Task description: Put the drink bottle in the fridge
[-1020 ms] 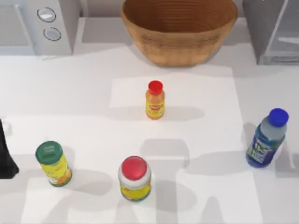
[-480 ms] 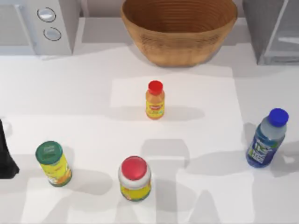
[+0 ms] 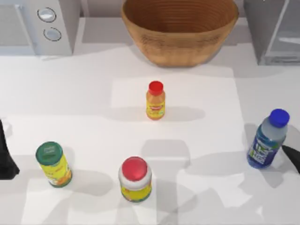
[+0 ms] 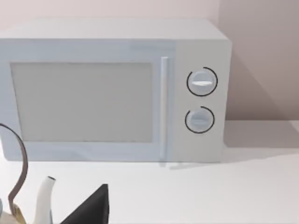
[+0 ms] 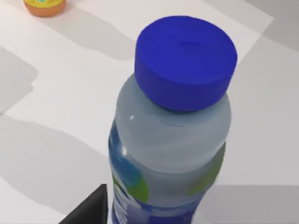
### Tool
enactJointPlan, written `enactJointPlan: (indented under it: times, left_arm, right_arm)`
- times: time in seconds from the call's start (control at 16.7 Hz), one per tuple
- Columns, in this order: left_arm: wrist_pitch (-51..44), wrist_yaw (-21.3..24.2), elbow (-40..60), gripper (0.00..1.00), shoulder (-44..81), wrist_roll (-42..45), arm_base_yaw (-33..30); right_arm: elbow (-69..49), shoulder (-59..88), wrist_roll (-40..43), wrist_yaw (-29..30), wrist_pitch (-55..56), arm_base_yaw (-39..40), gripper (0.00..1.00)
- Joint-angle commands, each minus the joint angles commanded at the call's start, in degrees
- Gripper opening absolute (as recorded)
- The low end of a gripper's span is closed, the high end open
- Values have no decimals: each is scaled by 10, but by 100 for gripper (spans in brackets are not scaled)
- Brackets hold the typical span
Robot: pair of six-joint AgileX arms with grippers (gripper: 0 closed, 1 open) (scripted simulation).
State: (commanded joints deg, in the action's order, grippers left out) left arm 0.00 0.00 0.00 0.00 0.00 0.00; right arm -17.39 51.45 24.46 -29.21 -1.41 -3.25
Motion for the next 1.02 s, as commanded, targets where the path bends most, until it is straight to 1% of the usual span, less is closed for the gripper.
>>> enactJointPlan:
  times: [0.18, 0.36, 0.78, 0.9, 1.02]
  left_arm:
    - [0, 0, 0, 100, 0, 0, 0]
    - [0, 0, 0, 100, 0, 0, 0]
    - [0, 0, 0, 100, 0, 0, 0]
    - [0, 0, 0, 100, 0, 0, 0]
    - [0, 0, 0, 100, 0, 0, 0]
  right_arm:
    - [-23, 86, 52, -53, -5, -4, 100]
    - [-32, 128, 81, -80, -9, -6, 100]
    - [-33, 138, 77, -78, 0, 0, 100]
    - [-36, 169, 64, -68, 33, 14, 100]
    - [-37, 213, 46, -53, 90, 34, 100]
